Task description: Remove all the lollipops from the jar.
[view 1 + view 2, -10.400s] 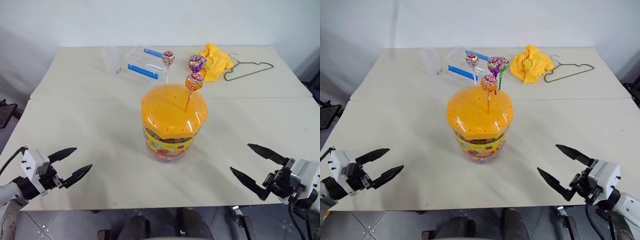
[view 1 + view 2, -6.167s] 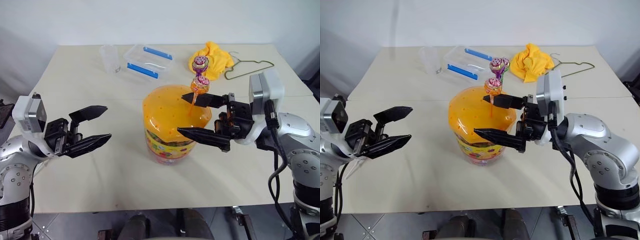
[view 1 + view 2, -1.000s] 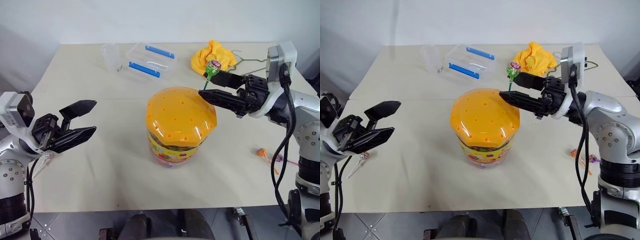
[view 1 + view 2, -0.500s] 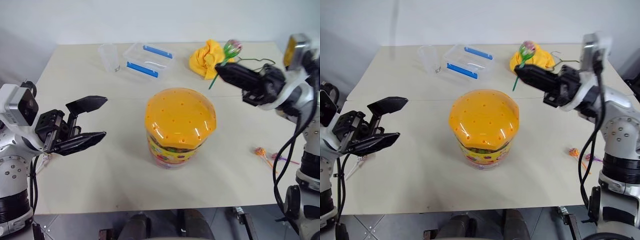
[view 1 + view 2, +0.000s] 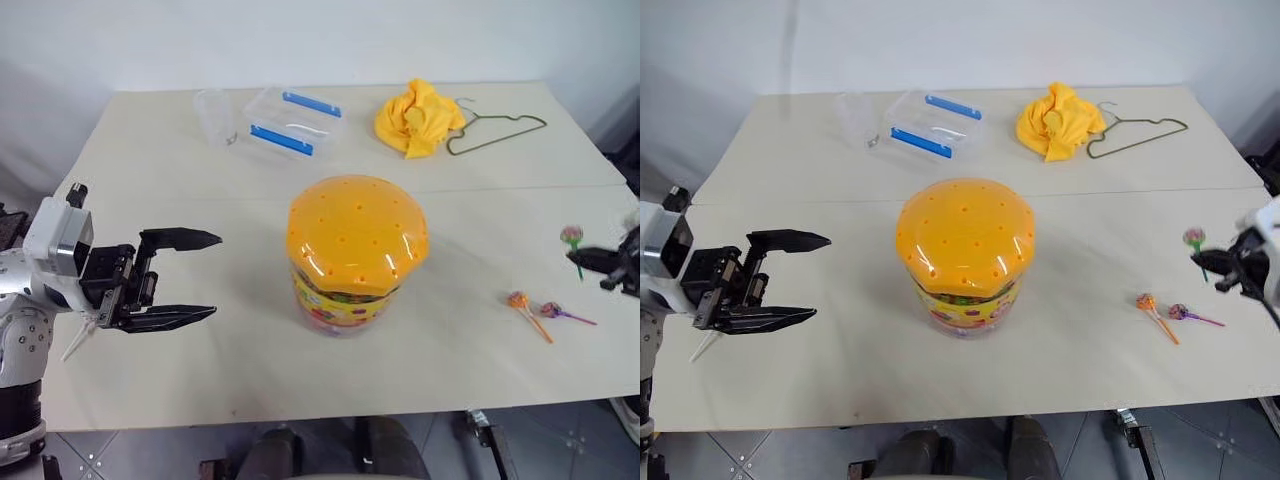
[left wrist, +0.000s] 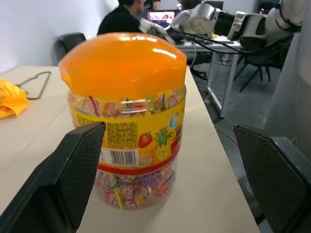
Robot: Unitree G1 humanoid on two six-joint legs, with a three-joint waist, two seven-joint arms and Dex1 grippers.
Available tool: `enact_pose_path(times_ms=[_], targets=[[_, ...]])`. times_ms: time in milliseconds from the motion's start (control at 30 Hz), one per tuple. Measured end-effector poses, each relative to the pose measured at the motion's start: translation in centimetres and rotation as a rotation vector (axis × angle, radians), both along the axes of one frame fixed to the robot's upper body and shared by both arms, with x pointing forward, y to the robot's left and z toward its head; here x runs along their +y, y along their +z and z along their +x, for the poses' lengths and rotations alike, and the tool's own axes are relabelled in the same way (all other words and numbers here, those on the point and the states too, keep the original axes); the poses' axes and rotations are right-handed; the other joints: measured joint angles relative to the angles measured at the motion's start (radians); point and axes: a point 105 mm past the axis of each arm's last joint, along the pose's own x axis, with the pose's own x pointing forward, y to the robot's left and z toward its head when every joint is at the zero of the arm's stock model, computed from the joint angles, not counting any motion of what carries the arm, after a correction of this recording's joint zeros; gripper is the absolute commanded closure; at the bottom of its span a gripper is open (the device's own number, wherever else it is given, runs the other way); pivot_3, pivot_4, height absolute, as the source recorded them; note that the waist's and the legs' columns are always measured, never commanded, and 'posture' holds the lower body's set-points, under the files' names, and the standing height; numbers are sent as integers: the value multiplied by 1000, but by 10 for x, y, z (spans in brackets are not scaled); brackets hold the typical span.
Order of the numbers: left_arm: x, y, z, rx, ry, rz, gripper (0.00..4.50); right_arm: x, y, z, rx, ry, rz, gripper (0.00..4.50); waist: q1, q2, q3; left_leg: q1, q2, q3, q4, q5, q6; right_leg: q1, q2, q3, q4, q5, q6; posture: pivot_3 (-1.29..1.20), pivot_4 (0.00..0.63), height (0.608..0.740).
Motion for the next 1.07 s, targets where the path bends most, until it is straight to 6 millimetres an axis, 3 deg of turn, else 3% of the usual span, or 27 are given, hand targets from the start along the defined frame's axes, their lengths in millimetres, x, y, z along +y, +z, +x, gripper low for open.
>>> enact_pose_path(times_ms=[100, 233, 367, 467, 700, 833, 967, 1067], targets=[[-1, 1, -1, -10, -12, 4, 0, -10, -19, -4, 18, -38, 14, 3792, -2, 0, 0, 0, 1, 0, 0, 0, -1, 0, 0, 2, 0, 0, 0, 0, 150, 740], [0, 1, -1, -8, -7, 22, 0, -15, -36, -9, 43, -56, 24, 2433, 0, 1, 0, -1, 1, 0, 0, 0, -1, -3, 0, 2, 2, 0, 0, 0, 150, 740], [2, -2, 2, 10, 31, 34, 0, -14, -34, -8, 28, -37, 29, 1057, 1, 1, 0, -1, 1, 0, 0, 0, -1, -3, 0, 2, 2, 0, 0, 0, 150, 740], [6, -6, 7, 29, 82, 46, 0, -8, -22, -11, -34, 28, 75, 24, 3, 1, 0, -1, 1, 0, 0, 0, -1, -3, 0, 2, 2, 0, 0, 0, 150, 740], [27, -19, 23, 52, 229, 58, 0, 50, 32, -14, -358, 350, 279, 24, 2, 1, 0, -1, 1, 0, 0, 0, -1, -3, 1, 2, 4, 0, 0, 0, 150, 740], [43, -28, 33, 51, 340, 77, 0, 98, 61, -19, -459, 560, 316, 24, 2, 1, 0, -2, 1, -1, 0, 0, -2, -4, 1, 2, 5, 0, 0, 0, 150, 740], [60, -36, 37, 36, 459, 88, 0, 154, 65, -36, -455, 832, 250, 24, 3, 1, 0, -2, 1, -1, 0, 0, -2, -4, 0, 2, 4, 0, 0, 0, 150, 740], [68, -44, 37, 28, 534, 73, 0, 178, 55, -43, -476, 935, 248, 24, 7, 0, 0, -2, 1, -2, 0, -1, -1, -3, -1, 2, 4, 0, 0, 0, 150, 740]])
